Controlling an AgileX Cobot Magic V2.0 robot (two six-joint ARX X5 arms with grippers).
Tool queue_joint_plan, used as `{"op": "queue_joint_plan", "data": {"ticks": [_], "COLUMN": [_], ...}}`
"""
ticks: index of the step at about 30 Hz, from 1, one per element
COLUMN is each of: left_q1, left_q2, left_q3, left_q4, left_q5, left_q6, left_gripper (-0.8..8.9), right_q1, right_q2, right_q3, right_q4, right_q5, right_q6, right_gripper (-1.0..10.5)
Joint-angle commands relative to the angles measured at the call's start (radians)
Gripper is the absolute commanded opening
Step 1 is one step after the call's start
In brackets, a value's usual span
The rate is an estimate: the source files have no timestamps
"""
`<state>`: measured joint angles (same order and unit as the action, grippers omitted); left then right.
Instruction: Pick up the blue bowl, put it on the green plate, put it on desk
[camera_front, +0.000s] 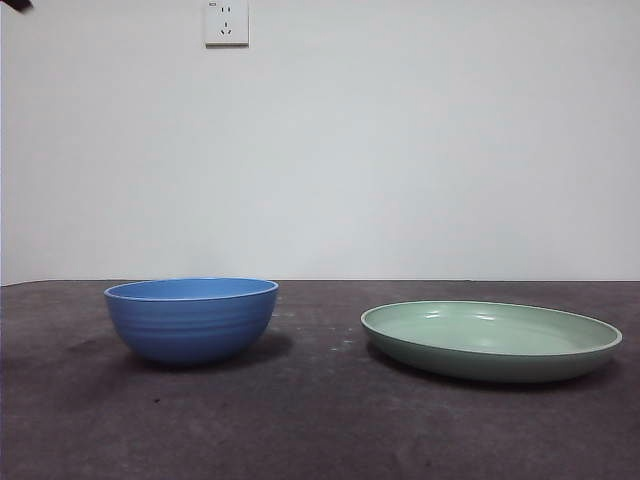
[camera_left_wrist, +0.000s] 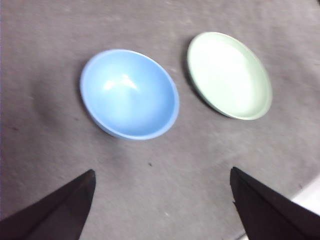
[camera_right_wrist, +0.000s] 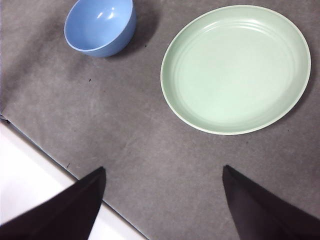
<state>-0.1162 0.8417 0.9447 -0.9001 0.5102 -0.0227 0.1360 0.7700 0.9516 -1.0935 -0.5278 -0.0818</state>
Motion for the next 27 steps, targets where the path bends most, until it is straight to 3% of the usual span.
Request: {"op": "queue_joint_plan", "data": {"ticks": [1, 16, 27], "left_q1": [-0.023, -0.160, -0.187], "left_q2": [0.078, 0.555, 0.835], "left_q3": [0.050, 0.251, 0.254], "left_q4": [0.013, 0.113, 0.259], "left_q5": [-0.034, -0.313, -0.383], "left_q6": [-0.020, -0.015, -0.011], "left_gripper": [4.36, 4.33, 4.33], "right_q1": [0.002, 0.002, 0.002], "right_q2": [0.006, 0.006, 0.006], "right_q3": [0.019, 0.019, 0.019], "right_q4": [0.008, 0.008, 0.023], "right_q5": [-0.003, -0.003, 0.004], "right_q6": [-0.004, -0.005, -0.005], "right_gripper": [3.7, 3.7, 3.7]}}
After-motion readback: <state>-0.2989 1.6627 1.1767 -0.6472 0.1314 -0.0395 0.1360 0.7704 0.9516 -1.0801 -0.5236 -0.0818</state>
